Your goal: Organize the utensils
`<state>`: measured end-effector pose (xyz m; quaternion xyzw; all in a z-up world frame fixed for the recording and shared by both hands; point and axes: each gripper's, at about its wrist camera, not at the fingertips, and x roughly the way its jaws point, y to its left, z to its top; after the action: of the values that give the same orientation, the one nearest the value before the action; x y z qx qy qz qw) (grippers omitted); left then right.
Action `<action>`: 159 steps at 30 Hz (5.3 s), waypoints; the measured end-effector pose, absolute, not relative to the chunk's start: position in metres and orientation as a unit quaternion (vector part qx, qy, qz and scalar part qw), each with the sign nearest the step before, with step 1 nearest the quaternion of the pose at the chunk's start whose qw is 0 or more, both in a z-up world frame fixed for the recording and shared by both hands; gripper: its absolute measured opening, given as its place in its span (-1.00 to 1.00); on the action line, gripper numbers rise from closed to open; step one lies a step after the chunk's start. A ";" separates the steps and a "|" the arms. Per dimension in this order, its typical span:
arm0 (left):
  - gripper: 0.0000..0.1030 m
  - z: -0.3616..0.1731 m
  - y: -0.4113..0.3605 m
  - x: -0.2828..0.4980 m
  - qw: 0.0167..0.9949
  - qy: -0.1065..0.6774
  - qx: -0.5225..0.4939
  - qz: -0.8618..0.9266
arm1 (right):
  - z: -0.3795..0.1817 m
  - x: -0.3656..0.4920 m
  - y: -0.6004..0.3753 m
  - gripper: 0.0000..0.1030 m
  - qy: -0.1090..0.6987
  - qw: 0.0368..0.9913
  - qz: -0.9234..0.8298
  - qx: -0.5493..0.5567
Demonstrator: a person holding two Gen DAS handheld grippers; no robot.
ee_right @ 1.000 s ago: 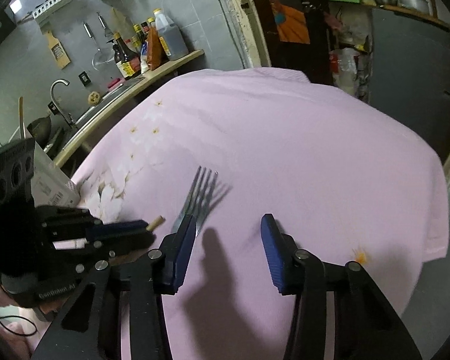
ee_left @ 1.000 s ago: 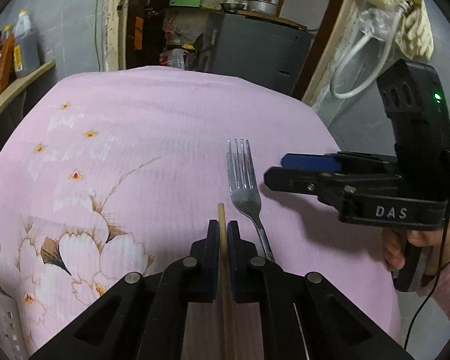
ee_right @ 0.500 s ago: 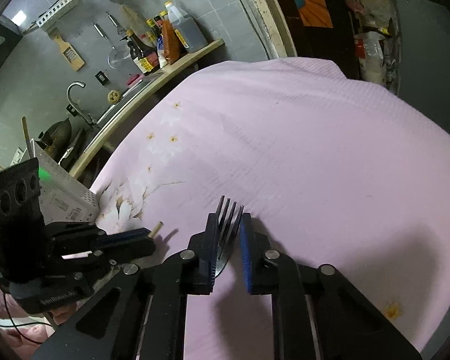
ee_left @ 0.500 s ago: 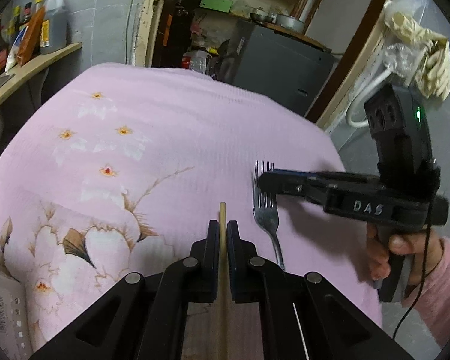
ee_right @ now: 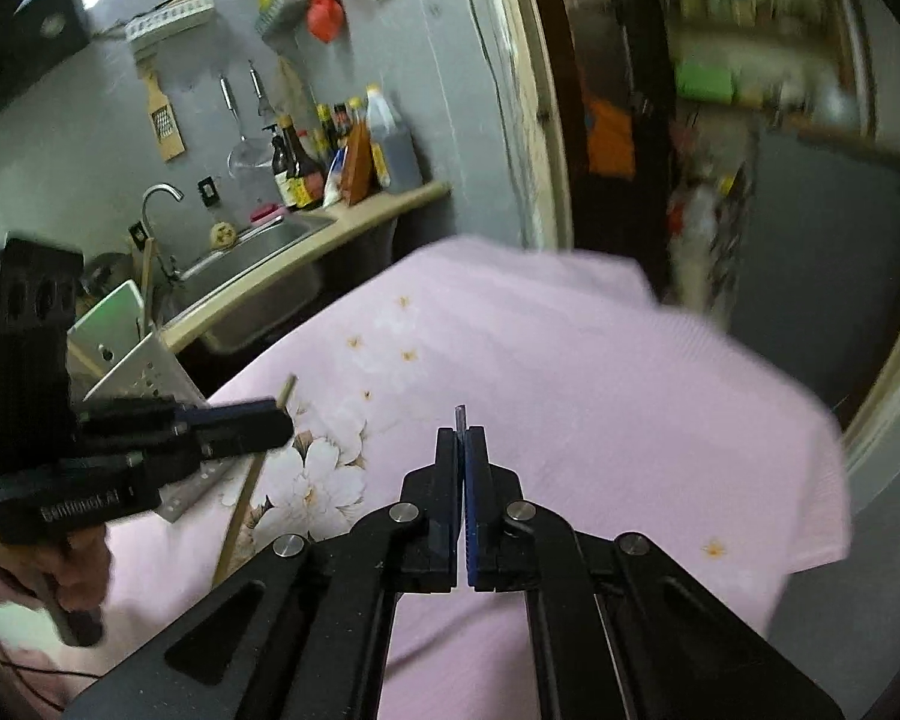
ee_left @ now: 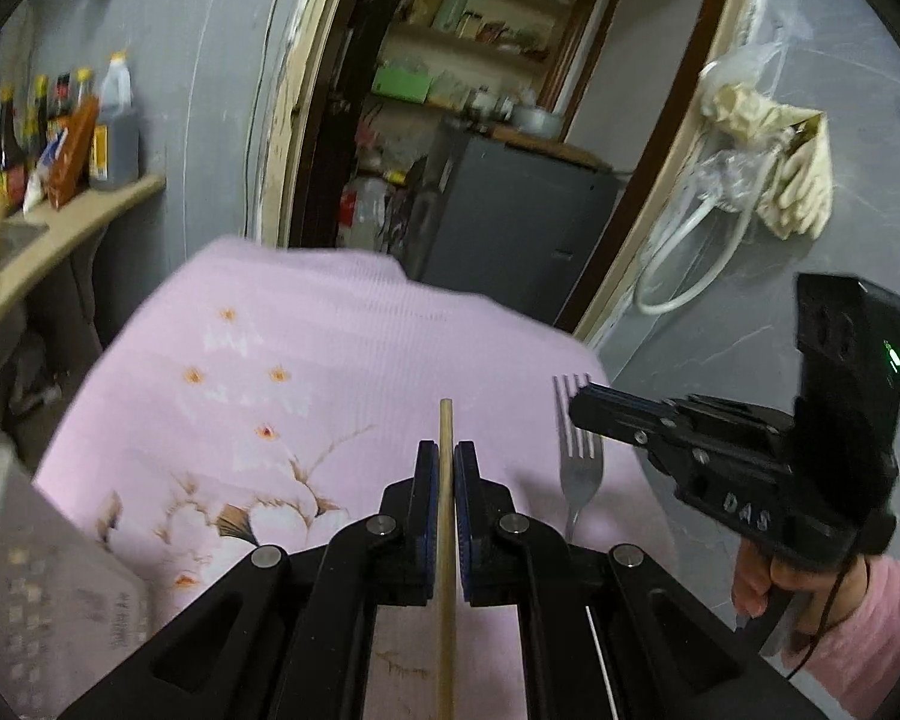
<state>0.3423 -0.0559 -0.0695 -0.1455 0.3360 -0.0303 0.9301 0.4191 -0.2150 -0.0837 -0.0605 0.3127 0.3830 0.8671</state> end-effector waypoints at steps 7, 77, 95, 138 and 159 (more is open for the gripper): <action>-0.89 -0.024 -0.053 0.303 0.944 0.298 -0.131 -0.053 | -0.029 0.365 -0.218 -0.96 0.249 0.906 0.335 -0.073; -0.89 0.028 0.116 0.195 0.968 0.235 -0.063 -0.064 | 0.030 0.230 -0.001 -0.96 0.182 0.931 0.287 -0.132; -0.89 0.012 0.132 0.200 0.949 0.271 -0.126 -0.098 | -0.001 0.241 -0.022 -0.84 0.248 0.915 0.317 -0.034; 0.99 -0.016 0.070 -0.001 0.975 0.211 -0.056 -0.047 | -0.021 -0.011 -0.179 0.97 0.208 0.975 0.069 0.046; 0.99 -0.026 0.058 -0.022 0.973 0.221 -0.051 -0.043 | -0.029 -0.033 -0.189 0.97 0.209 0.975 0.062 0.051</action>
<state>-0.0218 0.0583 -0.0255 -0.0506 0.2213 -0.0429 0.9730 -0.0334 -0.1894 -0.0295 0.0508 0.2092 0.0616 0.9746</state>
